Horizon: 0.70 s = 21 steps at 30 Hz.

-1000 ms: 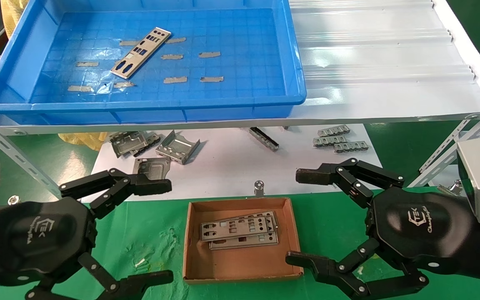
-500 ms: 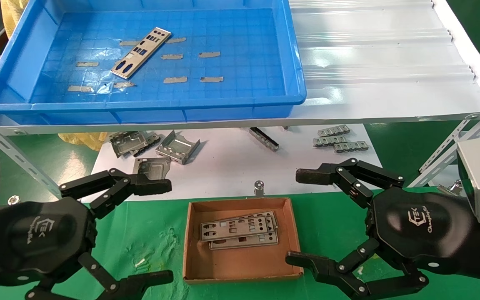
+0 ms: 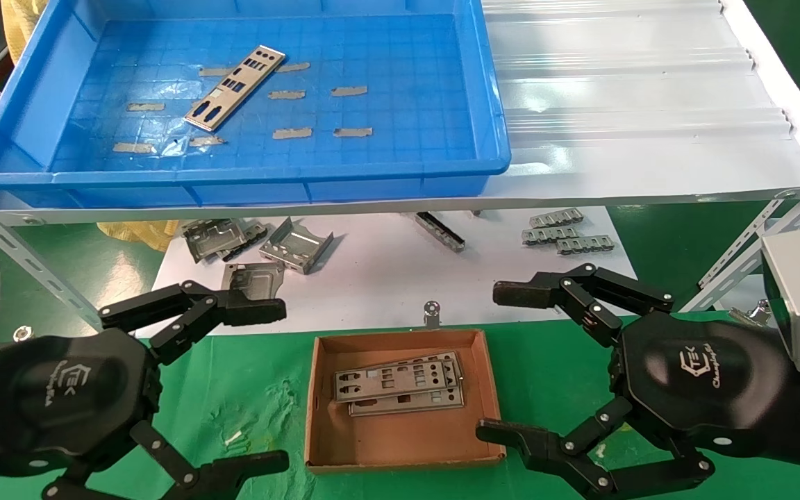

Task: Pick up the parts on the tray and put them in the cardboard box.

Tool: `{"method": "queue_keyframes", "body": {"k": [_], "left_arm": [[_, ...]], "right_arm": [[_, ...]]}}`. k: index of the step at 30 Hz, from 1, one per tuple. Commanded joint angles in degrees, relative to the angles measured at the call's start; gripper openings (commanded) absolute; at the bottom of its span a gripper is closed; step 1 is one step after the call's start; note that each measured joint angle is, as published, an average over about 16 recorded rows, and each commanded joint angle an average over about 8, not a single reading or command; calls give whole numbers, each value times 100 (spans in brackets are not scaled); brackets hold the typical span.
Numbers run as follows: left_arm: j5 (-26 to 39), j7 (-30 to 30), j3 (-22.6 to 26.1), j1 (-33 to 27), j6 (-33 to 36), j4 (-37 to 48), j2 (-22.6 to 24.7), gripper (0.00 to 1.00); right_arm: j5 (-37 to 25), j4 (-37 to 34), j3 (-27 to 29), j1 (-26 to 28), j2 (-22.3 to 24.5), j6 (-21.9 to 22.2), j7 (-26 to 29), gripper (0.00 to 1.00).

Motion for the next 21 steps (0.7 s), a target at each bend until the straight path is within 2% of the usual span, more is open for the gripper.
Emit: {"method": "queue_keyframes", "body": {"k": [1, 21], "left_arm": [[0, 0, 0, 0, 0, 0, 0, 100], [0, 0, 0, 0, 0, 0, 0, 100]], "right_arm": [[0, 0, 0, 0, 0, 0, 0, 100], [0, 0, 0, 0, 0, 0, 0, 100]]}}
